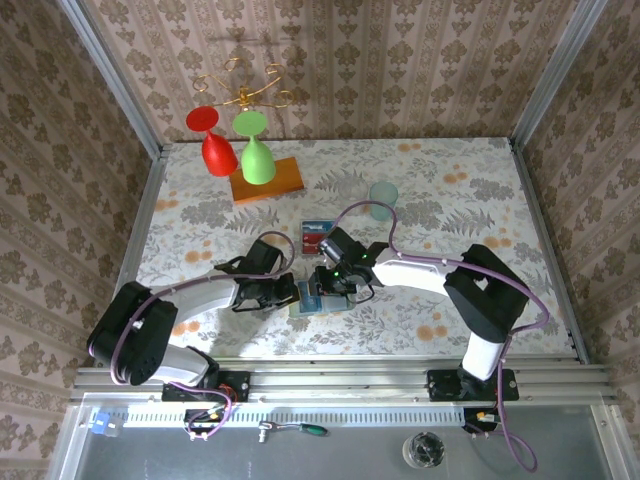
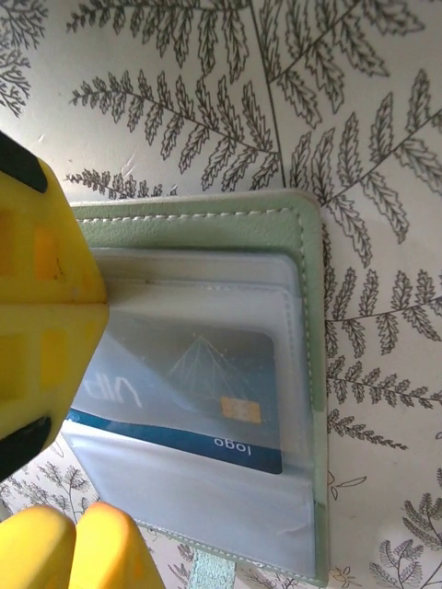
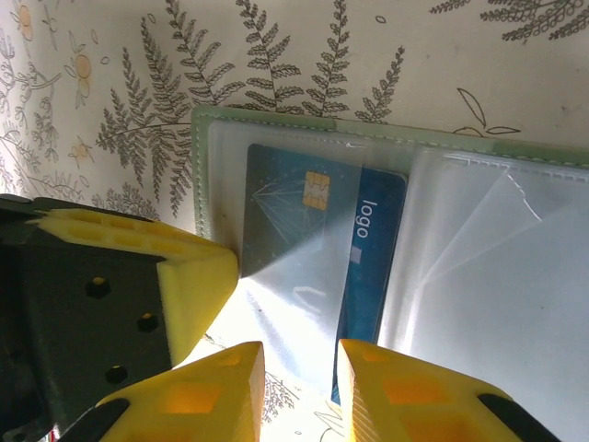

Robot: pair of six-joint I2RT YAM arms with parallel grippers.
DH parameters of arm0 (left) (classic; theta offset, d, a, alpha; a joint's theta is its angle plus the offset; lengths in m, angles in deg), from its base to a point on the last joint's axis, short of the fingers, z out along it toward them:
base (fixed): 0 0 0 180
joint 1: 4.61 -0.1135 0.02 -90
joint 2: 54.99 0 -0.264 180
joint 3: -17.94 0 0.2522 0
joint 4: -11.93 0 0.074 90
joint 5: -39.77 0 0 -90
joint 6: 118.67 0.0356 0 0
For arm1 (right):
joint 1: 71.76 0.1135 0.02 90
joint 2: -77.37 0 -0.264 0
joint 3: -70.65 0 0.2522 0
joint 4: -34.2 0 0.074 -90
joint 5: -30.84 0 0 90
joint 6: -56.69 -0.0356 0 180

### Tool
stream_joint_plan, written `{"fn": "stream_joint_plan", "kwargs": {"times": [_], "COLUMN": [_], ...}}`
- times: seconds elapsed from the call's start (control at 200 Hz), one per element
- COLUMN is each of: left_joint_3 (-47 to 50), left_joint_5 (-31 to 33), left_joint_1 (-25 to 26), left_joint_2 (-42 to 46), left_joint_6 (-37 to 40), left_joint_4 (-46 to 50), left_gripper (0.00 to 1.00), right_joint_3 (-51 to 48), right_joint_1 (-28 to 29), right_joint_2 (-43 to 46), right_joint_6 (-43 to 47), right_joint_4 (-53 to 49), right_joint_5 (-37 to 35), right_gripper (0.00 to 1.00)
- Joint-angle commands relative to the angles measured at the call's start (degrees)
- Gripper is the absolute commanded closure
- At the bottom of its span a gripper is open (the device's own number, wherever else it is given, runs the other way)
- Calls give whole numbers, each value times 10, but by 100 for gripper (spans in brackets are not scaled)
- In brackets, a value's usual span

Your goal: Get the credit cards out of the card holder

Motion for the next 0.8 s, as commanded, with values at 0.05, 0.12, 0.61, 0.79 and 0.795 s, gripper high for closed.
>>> {"fn": "stream_joint_plan", "kwargs": {"times": [0.05, 0.12, 0.61, 0.79, 0.795], "left_joint_3": [9, 12, 19, 20, 21], "left_joint_5": [20, 21, 19, 20, 20], "left_joint_1": [2, 2, 2, 1, 1], "left_joint_2": [-7, -8, -9, -5, -6], "left_joint_6": [4, 5, 3, 3, 3], "left_joint_4": [15, 15, 8, 9, 9], "left_gripper": [100, 100, 100, 100, 100], "right_joint_3": [6, 7, -9, -22, -22], "right_joint_1": [-2, -3, -10, -17, -17], "right_joint_2": [-19, -24, -42, -40, -39], "right_joint_6": [-9, -9, -24, -39, -39], "right_joint_4": [-6, -8, 19, 48, 49], "right_joint_5": [13, 13, 27, 49, 49], "right_gripper": [71, 71, 69, 69, 69]}}
